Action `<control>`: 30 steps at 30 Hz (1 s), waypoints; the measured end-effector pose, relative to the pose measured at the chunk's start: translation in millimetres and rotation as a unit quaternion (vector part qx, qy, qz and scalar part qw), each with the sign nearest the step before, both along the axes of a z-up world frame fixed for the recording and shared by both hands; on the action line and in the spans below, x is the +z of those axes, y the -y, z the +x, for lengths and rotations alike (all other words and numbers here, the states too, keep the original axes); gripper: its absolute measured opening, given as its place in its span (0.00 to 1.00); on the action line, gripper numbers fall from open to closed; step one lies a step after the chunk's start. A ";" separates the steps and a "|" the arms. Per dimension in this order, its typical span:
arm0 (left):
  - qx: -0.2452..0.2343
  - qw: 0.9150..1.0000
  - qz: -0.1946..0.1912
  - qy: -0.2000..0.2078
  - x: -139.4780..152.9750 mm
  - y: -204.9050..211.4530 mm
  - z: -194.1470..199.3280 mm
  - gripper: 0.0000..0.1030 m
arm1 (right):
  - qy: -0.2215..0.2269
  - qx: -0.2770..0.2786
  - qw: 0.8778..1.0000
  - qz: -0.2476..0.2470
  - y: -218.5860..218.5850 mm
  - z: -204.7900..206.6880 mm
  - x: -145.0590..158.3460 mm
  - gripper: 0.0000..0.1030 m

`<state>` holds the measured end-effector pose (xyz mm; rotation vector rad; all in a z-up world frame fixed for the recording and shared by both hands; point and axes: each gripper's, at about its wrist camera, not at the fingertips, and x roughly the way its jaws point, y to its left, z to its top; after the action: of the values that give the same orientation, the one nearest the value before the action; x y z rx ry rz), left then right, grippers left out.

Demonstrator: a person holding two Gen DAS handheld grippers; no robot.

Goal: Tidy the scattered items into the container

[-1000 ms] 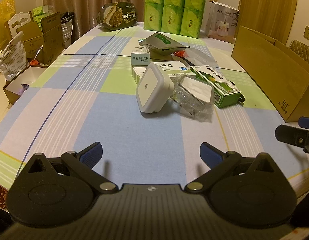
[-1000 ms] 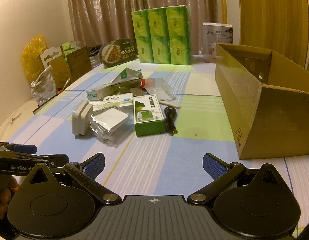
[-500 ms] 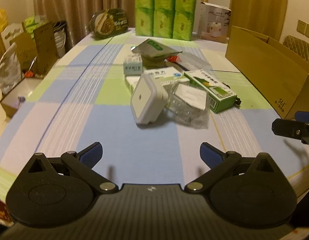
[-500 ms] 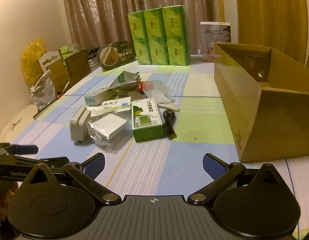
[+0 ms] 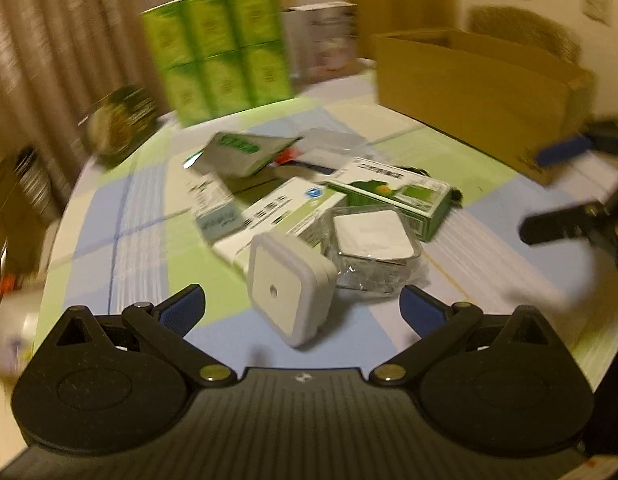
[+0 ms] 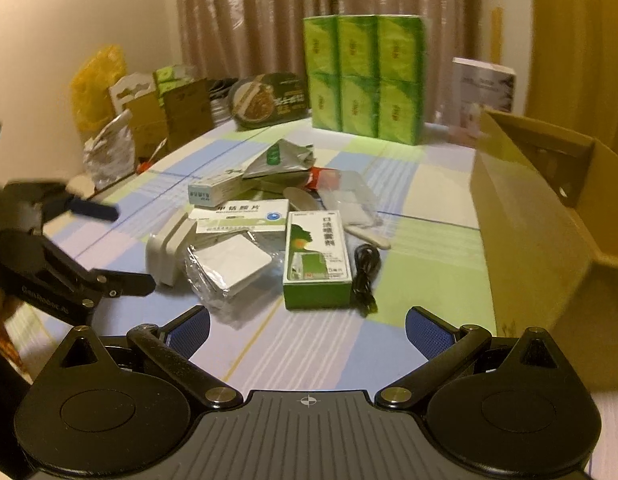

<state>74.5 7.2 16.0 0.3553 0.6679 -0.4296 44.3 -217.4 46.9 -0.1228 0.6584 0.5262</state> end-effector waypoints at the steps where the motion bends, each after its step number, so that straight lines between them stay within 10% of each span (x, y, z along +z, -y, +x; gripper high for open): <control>1: -0.020 1.000 0.006 0.000 -1.9 -1.2 4.1 0.99 | 0.000 0.008 1.000 -0.004 -1.9 3.6 -1.3 0.98; 12: -0.163 0.986 0.022 -0.029 -18.5 -18.3 54.0 0.89 | -0.009 0.091 0.995 -0.048 -26.7 52.4 -13.7 0.98; 20: -0.181 0.982 0.015 -0.060 -26.3 -21.6 66.0 0.80 | -0.027 0.078 0.995 -0.050 -30.5 87.0 -22.0 0.97; 30: -0.167 0.984 0.017 -0.065 -29.2 -18.0 66.6 0.74 | -0.035 0.074 0.993 -0.082 -42.6 103.2 -34.0 0.72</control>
<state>141.1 25.2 -13.3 0.4769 0.7456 -0.7678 147.4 -174.7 12.8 -0.3115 0.7648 0.6211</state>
